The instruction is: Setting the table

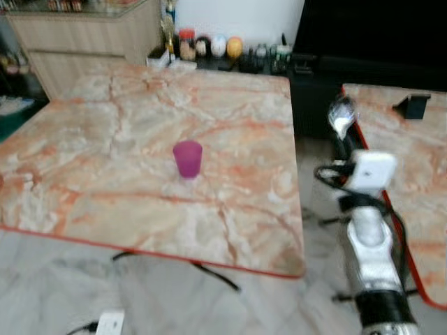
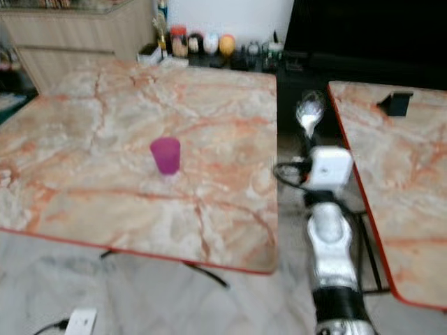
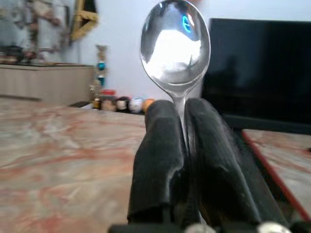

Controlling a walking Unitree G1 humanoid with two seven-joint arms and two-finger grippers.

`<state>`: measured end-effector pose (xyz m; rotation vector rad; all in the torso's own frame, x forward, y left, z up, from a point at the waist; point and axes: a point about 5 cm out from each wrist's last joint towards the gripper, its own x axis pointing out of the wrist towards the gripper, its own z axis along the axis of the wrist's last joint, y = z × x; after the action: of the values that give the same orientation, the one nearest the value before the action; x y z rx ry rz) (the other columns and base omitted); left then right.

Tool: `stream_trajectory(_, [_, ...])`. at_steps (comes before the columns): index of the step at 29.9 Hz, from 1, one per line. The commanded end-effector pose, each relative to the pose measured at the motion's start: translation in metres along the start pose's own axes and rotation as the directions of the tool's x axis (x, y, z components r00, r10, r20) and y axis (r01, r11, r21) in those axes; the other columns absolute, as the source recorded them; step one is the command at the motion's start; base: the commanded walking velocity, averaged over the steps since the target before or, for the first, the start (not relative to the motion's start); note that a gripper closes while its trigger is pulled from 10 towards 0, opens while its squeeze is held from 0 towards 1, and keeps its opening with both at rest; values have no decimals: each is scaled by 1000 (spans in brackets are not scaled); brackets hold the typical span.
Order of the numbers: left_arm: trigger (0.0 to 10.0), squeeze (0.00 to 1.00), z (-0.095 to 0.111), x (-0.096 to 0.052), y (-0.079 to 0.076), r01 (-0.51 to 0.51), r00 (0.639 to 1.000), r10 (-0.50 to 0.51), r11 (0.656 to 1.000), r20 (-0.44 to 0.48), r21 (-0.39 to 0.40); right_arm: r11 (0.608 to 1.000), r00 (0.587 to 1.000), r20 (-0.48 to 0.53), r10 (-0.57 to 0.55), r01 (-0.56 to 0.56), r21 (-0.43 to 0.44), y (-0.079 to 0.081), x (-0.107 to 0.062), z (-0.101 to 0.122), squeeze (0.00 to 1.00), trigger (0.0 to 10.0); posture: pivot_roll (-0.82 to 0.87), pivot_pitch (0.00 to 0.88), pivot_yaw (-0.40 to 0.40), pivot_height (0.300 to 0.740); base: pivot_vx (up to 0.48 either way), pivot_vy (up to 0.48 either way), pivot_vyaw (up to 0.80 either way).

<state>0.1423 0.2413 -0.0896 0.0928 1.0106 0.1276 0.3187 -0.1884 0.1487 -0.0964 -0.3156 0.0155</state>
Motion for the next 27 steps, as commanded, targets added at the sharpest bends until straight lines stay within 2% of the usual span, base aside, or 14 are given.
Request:
stream_trajectory(1, [10000,0,4,1,-5,15,1000,-15,1000,10,9,999,999,12,-33,33,-16,-12,2,4,0,10000,-73,0,-16,740,0,-300,0])
stream_trajectory(20, [10000,0,4,1,-3,-4,1000,5,1000,13,-27,999,999,-4,-54,53,-4,-15,2,4,0,10000,-42,0,-25,740,0,-300,0])
stream_trajectory(27, [10000,0,4,1,-4,-1,1000,2,999,14,-32,999,999,-4,-50,50,-5,-14,5,5,0,10000,-46,0,-24,740,0,-297,-719])
